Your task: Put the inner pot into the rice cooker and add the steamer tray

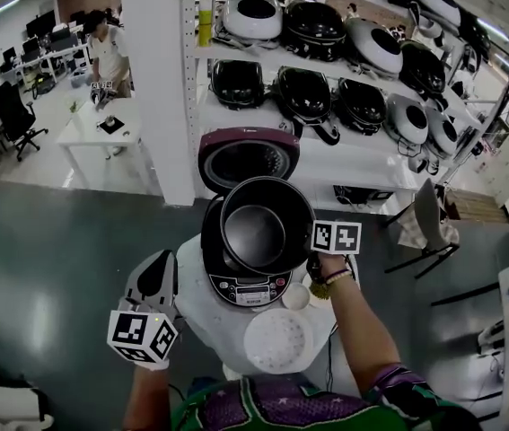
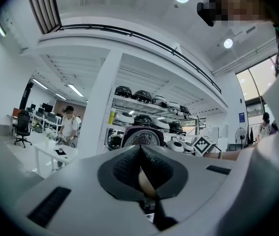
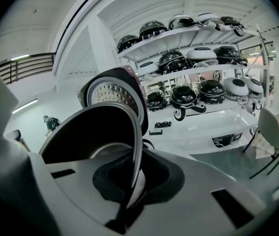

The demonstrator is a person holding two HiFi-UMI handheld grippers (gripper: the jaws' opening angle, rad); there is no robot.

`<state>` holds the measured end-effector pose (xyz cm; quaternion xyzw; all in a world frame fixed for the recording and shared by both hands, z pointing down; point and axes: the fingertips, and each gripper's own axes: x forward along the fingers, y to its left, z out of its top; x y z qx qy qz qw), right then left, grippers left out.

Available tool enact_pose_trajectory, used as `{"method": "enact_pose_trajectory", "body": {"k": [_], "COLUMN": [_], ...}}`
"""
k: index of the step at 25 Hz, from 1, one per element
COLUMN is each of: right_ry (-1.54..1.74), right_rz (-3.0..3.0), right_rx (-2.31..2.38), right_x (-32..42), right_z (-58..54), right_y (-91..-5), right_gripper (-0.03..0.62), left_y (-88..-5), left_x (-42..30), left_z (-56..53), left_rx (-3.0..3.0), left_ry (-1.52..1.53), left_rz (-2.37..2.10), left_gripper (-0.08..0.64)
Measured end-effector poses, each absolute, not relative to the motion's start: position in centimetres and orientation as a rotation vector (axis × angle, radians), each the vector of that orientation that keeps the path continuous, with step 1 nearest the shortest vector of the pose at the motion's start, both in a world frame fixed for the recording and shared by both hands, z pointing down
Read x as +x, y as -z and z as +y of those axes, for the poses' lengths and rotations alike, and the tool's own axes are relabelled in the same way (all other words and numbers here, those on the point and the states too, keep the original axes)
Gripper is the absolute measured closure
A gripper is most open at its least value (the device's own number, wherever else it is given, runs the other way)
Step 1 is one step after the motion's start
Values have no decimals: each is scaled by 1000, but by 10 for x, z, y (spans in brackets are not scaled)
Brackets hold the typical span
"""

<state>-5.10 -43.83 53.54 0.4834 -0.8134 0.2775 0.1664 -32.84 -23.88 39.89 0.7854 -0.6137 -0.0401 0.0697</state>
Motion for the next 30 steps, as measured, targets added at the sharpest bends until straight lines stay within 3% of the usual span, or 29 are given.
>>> {"method": "enact_pose_trajectory", "body": {"k": [30], "right_ry": [-836], "right_rz": [-2200], "right_rx": [1239], "right_x": [-92], "right_z": [-467], "right_y": [-615], "right_gripper": [575], "left_y": [-440], "left_x": [-357], "left_z": [-254], "left_rx": [2249], "left_ry": [91], "left_rz": [-1843], "left_gripper": [538]}}
